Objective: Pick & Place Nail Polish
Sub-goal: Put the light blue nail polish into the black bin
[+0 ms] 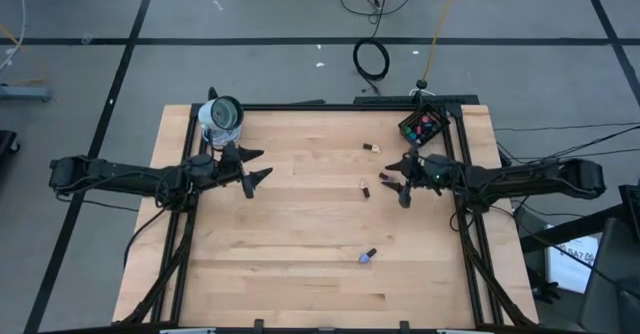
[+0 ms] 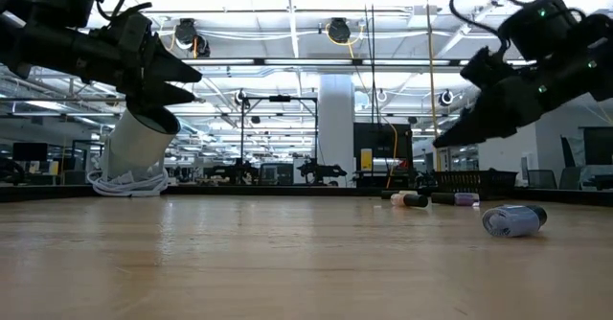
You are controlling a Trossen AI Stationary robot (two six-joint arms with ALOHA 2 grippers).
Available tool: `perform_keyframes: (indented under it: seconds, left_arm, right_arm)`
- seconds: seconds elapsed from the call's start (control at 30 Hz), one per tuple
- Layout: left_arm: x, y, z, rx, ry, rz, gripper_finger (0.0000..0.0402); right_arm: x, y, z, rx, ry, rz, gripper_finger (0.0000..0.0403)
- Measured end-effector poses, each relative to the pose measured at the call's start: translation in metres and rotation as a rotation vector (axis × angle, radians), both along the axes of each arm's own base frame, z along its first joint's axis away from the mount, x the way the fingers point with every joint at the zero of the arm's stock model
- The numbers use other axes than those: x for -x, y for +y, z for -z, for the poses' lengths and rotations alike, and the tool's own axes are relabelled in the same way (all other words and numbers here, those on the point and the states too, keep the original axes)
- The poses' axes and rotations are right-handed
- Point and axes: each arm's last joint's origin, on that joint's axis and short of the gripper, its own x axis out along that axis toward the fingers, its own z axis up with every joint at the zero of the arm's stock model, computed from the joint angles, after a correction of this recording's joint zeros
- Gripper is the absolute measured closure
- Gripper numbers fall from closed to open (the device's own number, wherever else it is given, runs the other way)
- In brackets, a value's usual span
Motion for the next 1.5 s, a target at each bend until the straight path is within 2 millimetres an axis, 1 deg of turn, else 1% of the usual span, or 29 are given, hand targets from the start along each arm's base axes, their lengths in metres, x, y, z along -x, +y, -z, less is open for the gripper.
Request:
perform_keyframes:
  seconds: [0.13,0.27,0.4,0.57,0.67,0.8,0.93,1.23,1.37,1.5]
  left_arm:
    - [0.000,0.000,0.000,0.018,-0.008,-0.002,0.0078]
    - [0.000,0.000,0.000,0.027,-0.012,-0.003,0.0084]
    - [0.000,0.000,0.000,0.044,-0.018,-0.005,0.0086]
    - [0.000,0.000,0.001,0.041,-0.011,-0.006,0.0080]
    - [0.000,0.000,0.001,0.042,-0.011,-0.007,0.0083]
    - [0.000,0.000,0.001,0.043,-0.012,-0.008,0.0091]
    - [0.000,0.000,0.001,0.062,-0.019,-0.011,0.0093]
    - [0.001,0.000,0.003,0.101,-0.007,-0.016,0.0086]
    - [0.001,0.000,0.005,0.107,0.005,-0.017,0.0091]
    - [0.001,0.000,0.005,0.107,0.016,-0.019,0.0096]
  right_arm:
    - [-0.013,0.013,-0.014,0.046,-0.021,-0.086,0.0176]
    - [-0.023,0.036,-0.020,0.032,-0.025,-0.217,0.0175]
    - [-0.026,0.062,-0.012,-0.019,0.025,-0.334,0.0181]
    - [-0.034,0.102,-0.009,-0.014,0.088,-0.526,0.0186]
    - [-0.043,0.123,-0.008,-0.013,0.123,-0.573,0.0186]
    - [-0.053,0.143,0.004,0.029,0.202,-0.617,0.0186]
    - [-0.060,0.149,0.019,0.028,0.273,-0.615,0.0187]
    - [-0.067,0.154,0.035,0.017,0.289,-0.609,0.0193]
    - [-0.067,0.154,0.040,0.019,0.308,-0.612,0.0209]
    - [-0.067,0.154,0.041,0.018,0.307,-0.612,0.0238]
